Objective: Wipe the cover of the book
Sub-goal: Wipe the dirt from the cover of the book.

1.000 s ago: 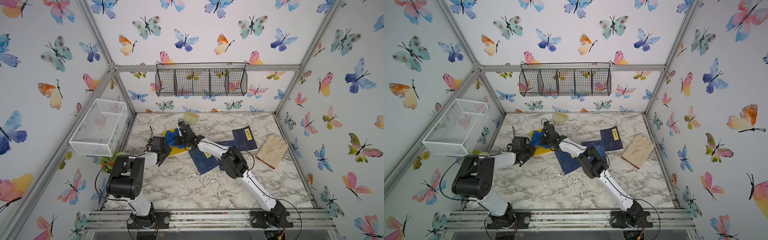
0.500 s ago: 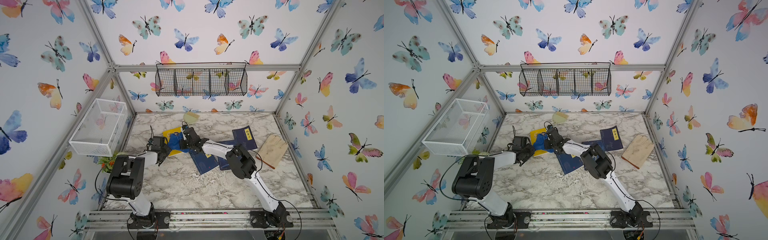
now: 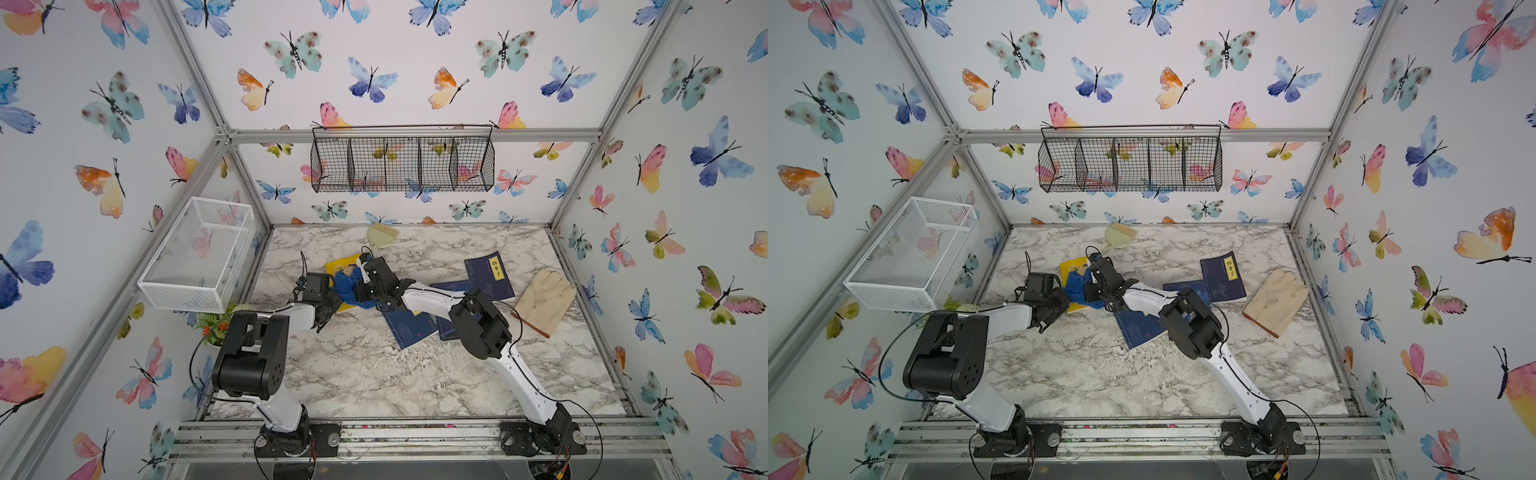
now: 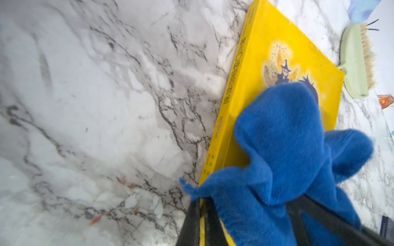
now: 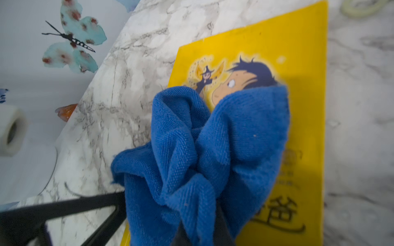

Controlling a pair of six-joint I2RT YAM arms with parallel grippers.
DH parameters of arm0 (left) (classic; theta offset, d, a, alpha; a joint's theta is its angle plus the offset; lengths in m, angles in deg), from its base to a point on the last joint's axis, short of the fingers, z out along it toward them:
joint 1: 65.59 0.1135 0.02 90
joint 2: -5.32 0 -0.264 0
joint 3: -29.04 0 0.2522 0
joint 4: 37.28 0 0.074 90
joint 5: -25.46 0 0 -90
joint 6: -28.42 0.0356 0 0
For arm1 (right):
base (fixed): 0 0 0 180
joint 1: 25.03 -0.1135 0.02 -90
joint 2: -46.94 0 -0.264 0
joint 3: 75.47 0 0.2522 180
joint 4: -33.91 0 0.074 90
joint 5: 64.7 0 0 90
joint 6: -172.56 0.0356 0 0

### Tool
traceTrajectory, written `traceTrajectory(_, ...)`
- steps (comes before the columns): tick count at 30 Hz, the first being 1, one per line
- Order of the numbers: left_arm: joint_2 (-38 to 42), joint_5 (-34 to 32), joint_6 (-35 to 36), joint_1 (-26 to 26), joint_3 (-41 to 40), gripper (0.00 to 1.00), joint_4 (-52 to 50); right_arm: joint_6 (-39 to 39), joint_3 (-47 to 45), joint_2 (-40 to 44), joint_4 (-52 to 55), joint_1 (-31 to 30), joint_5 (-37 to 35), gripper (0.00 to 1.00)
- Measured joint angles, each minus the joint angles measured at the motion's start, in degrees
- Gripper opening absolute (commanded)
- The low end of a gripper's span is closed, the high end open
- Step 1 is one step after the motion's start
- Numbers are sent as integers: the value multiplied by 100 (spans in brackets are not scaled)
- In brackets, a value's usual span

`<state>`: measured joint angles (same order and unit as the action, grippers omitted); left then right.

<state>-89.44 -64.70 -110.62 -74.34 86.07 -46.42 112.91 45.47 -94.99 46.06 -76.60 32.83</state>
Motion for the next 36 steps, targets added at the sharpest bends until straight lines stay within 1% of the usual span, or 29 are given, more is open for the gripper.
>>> traceTrajectory(2, 0, 0, 13, 0, 2, 8, -7, -2, 39, -9, 17, -22, 2, 1)
traceTrajectory(3, -2, 0, 17, 0, 9, 8, -15, -13, 232, -87, 138, -22, 4, 1)
traceTrajectory(7, -2, 2, 20, 0, 15, 8, -35, -144, 1641, -898, 610, -39, 7, 1)
traceTrajectory(9, 0, 2, 20, 0, 15, 8, -35, -153, 1902, -1064, 640, -50, 26, 1)
traceTrajectory(10, 0, 2, 20, 0, 15, 8, -35, -149, 1847, -1034, 632, -52, 50, 1)
traceTrajectory(11, 0, 4, 20, 0, 15, 8, -35, -129, 1587, -914, 487, -52, 101, 1)
traceTrajectory(15, 0, 0, 39, 0, 15, 8, -42, 31, 138, -120, -24, -52, 339, 1)
traceTrajectory(16, 0, 2, 42, 0, 20, 8, -48, 63, -44, -13, -68, -55, 387, 1)
traceTrajectory(18, 0, 0, 42, 0, 24, 8, -55, 116, -94, 20, -101, -52, 435, 2)
traceTrajectory(20, 0, 2, 42, 0, 24, 8, -55, 149, 138, -83, 24, -46, 452, 1)
traceTrajectory(23, 0, 2, 39, 0, 24, 8, -59, 146, 1139, -645, 378, -55, 487, 1)
traceTrajectory(25, 0, 4, 39, 0, 24, 8, -59, 151, 1650, -949, 529, -52, 496, 1)
traceTrajectory(26, 0, 7, 39, 0, 22, 8, -59, 155, 1759, -1012, 564, -46, 501, 1)
traceTrajectory(31, 15, 7, 35, 0, -2, 8, -52, 205, 1735, -994, 535, 2, 496, 1)
traceTrajectory(36, 17, 13, 35, 0, -4, 8, -55, 243, 2629, -1447, 881, 118, 409, 1)
